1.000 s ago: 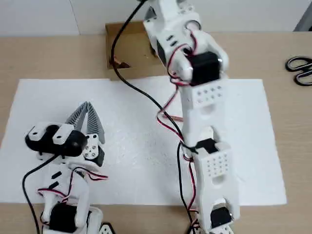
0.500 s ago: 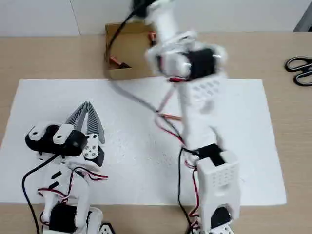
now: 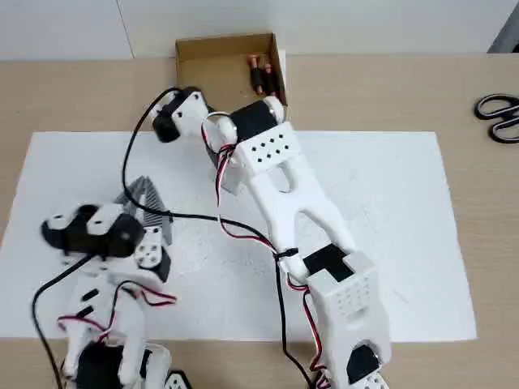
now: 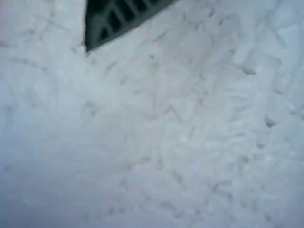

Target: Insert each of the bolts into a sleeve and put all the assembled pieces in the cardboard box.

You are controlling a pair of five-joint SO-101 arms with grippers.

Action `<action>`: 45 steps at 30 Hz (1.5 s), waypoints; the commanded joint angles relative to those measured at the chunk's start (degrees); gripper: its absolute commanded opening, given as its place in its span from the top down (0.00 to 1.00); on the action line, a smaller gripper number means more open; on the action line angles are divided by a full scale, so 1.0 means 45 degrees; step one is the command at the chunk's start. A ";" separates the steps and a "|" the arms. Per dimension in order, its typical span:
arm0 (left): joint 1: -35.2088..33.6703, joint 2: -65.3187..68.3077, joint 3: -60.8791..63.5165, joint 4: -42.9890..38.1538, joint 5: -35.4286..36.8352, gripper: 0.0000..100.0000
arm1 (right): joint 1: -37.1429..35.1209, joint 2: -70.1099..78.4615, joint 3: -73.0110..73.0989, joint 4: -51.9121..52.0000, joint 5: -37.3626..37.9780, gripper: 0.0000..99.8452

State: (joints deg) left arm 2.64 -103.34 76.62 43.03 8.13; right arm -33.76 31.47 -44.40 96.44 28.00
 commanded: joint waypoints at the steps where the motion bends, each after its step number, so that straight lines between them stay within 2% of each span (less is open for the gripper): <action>1: -0.1016 -0.0176 -0.1709 0.0645 -0.0020 0.99 | -0.0225 0.0147 -0.0059 -0.0127 0.0488 0.83; 4: -0.3302 -0.0176 -0.2491 0.0723 -0.0039 0.99 | -0.0147 0.0518 -0.0098 -0.0127 0.0488 0.83; 8: -0.7424 -0.0176 -0.3350 0.0879 -0.0059 0.99 | -0.0049 0.0537 -0.0117 -0.0264 0.0449 0.83; 13: -1.3265 -0.0176 -0.3507 0.2833 -0.0899 0.99 | -0.0440 0.0498 -0.0137 -0.1123 0.0469 0.83; 17: -1.6078 -0.0176 -0.3507 0.4083 -0.0879 0.99 | -0.1729 0.0615 -0.0684 -0.1182 0.0606 0.83; 23: -1.7074 -0.0195 -0.2999 0.4435 -0.0508 0.99 | -0.3917 0.0674 -0.0821 -0.1573 0.1700 0.83; 27: -1.6977 -0.0195 -0.2999 0.4454 -0.0215 0.99 | -0.4054 0.1241 -0.0821 -0.2393 0.1739 0.83; 33: -1.7035 -0.0195 -0.2999 0.4454 -0.0215 0.99 | -0.4737 0.2549 -0.0821 -0.2237 0.2442 0.83; 45: -1.7055 -0.0195 -0.3038 0.4454 -0.0234 0.99 | -0.4991 0.4015 -0.1797 -0.3487 0.2442 0.83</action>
State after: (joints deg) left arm -73.76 -103.52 63.43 62.99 6.99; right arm -55.82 49.41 -49.41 81.58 38.73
